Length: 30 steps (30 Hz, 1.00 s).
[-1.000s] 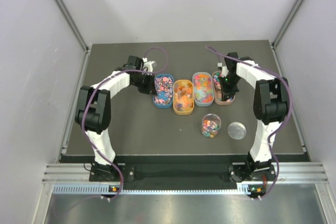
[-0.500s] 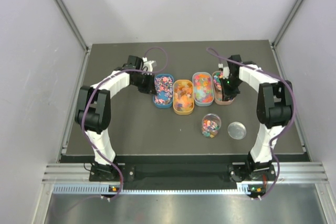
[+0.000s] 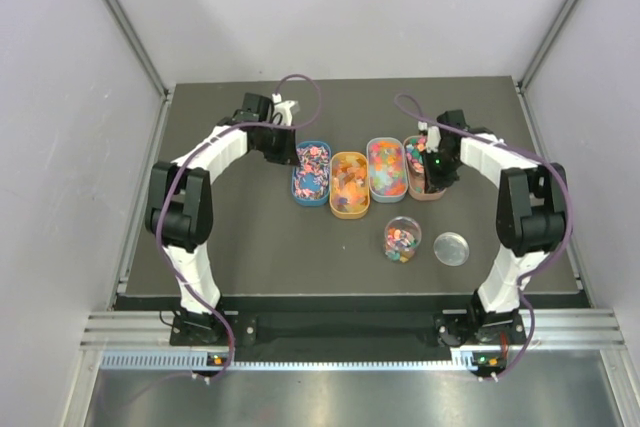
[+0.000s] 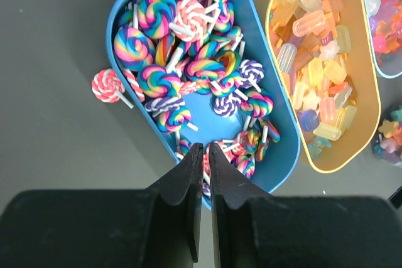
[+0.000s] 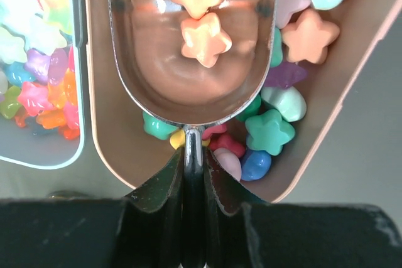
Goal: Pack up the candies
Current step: Scoop the fake candies from the storage box.
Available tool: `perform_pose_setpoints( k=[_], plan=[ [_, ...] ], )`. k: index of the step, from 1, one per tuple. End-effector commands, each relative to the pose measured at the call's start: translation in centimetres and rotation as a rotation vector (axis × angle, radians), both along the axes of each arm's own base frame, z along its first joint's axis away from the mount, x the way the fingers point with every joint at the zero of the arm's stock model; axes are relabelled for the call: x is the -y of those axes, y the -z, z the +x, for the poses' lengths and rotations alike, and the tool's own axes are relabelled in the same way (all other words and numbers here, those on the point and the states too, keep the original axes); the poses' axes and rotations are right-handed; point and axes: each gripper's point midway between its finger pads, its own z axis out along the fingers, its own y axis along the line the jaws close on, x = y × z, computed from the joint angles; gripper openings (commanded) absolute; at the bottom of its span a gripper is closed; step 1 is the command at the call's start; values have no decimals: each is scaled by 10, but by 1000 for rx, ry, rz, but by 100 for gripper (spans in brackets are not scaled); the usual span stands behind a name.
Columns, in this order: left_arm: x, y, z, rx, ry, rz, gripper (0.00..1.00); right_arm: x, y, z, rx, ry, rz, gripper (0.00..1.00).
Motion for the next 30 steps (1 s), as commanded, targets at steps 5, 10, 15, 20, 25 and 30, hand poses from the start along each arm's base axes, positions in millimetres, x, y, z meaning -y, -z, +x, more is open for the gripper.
perform_pose_setpoints(
  k=[5,10,15,20,25,30],
  plan=[
    [4,-12,14,38,14,4,13,10,-22,34,233,23,-2,0],
    [2,-13,18,63,30,18,14,10,-25,38,287,30,10,0],
    [2,-13,19,67,31,18,14,12,-19,32,333,32,9,0],
    [2,-11,19,71,38,29,14,12,-20,29,391,39,9,0],
    [1,-11,19,73,36,30,13,12,-30,34,459,34,8,0],
    [1,-12,21,82,37,36,14,13,-45,37,508,28,5,0]
  ],
)
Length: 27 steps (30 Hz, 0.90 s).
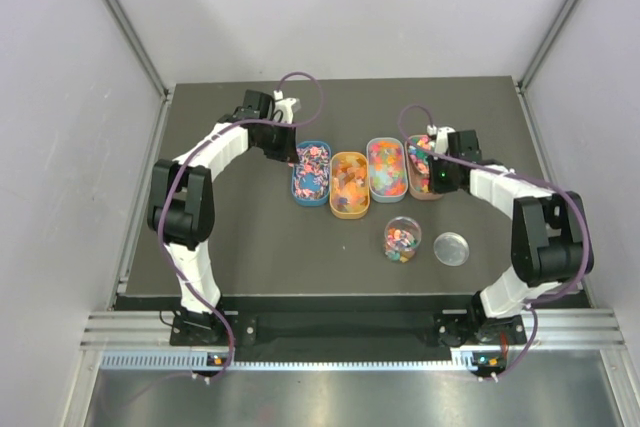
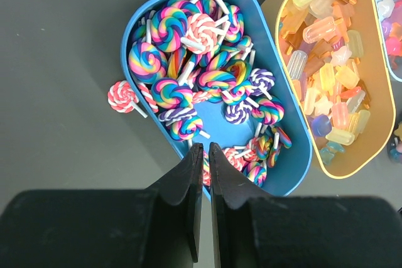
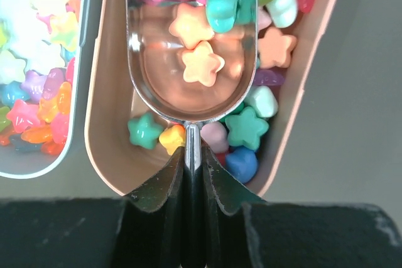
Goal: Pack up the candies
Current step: Scoop the fake candies from the storage box.
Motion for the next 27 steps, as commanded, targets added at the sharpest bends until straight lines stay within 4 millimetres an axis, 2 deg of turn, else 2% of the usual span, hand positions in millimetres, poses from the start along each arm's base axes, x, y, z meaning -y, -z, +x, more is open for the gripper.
perform_pose_setpoints(
  k=[1,10,13,19,23,27],
  plan=[
    [3,-13,10,55,20,4,14,5,-45,27,183,12,-4,0],
    [6,-5,14,52,30,13,13,-2,-54,31,238,-13,2,0],
    [6,-4,15,54,35,14,14,-3,-53,27,243,-19,2,0],
    [8,-6,18,60,38,8,14,0,-47,11,258,-40,-12,0],
    [12,-6,19,69,41,8,13,1,-32,4,253,-60,-27,0],
    [21,-6,14,80,60,15,13,-3,-30,8,302,-56,-21,0]
  ],
)
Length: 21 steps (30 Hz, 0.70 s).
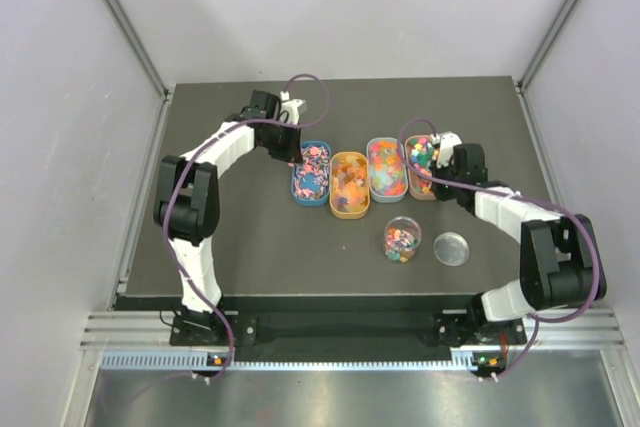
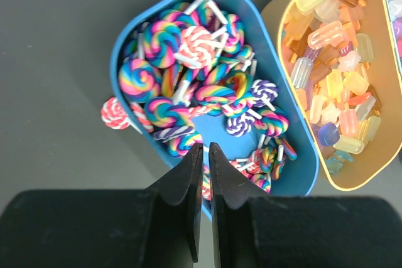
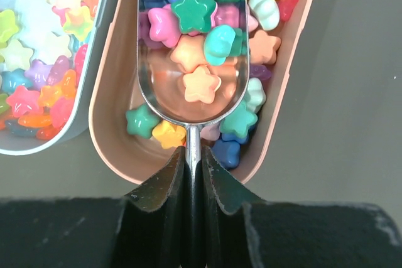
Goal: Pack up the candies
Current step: Scoop the fake candies from the storage box.
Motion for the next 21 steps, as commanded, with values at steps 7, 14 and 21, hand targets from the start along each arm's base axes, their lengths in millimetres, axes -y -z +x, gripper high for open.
perform_pose_setpoints(
  k=[7,14,21],
  plan=[
    [20,-19,3,97,70,7,14,-15,-38,29,241,-71,-6,0],
    [21,-20,-3,107,87,15,13,-32,-53,30,322,-129,-30,0],
    [17,-34,1,150,98,40,14,-29,-69,30,350,-116,-33,0]
  ],
)
